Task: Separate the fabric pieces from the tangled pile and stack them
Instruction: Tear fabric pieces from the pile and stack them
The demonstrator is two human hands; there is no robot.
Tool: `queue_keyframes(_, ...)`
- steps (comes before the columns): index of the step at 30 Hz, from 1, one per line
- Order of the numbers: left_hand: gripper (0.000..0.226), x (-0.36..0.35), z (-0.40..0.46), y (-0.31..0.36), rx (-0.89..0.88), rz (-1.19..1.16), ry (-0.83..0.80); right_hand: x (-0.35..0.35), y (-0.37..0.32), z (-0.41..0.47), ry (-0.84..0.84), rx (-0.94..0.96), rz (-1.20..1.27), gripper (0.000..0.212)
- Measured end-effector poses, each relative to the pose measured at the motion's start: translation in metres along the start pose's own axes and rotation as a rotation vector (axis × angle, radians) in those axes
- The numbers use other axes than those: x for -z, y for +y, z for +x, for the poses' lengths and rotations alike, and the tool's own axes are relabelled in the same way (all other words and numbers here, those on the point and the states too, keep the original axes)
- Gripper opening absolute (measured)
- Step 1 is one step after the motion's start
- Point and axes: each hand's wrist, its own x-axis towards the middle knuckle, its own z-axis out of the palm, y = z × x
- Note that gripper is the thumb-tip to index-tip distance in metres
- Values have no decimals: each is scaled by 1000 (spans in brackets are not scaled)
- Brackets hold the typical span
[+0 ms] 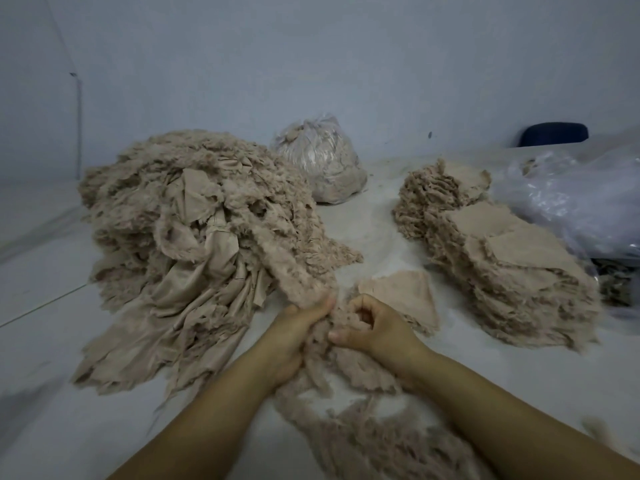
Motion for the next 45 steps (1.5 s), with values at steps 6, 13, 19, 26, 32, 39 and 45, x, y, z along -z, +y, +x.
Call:
queue_keyframes(6, 28, 23, 28, 0, -133, 177, 584, 20, -2, -3, 42, -148, 109, 28)
queue_keyframes(13, 45, 33, 19, -5, -187, 227, 218, 30, -6, -2, -78, -165, 421, 38)
queue_keyframes(19, 48, 3, 13, -23, -168, 129, -112, 15, 3, 0, 92, -12, 409, 46)
queue_keyframes(26, 41, 4, 12, -15, -750, 968, 600, 22, 5, 5, 582, 124, -44, 24)
queue_keyframes(32, 34, -29, 9, -23, -68, 134, -166, 2, 7, -9, 167, 274, -121, 36)
queue_keyframes(39, 26, -31, 20, -7, 14, -244, -22, 14, 2, -3, 458, 312, -98, 26)
queue_keyframes(45, 13, -43, 22, -26, -143, -13, 163, 23, 11, 5, 410, 15, 284, 21)
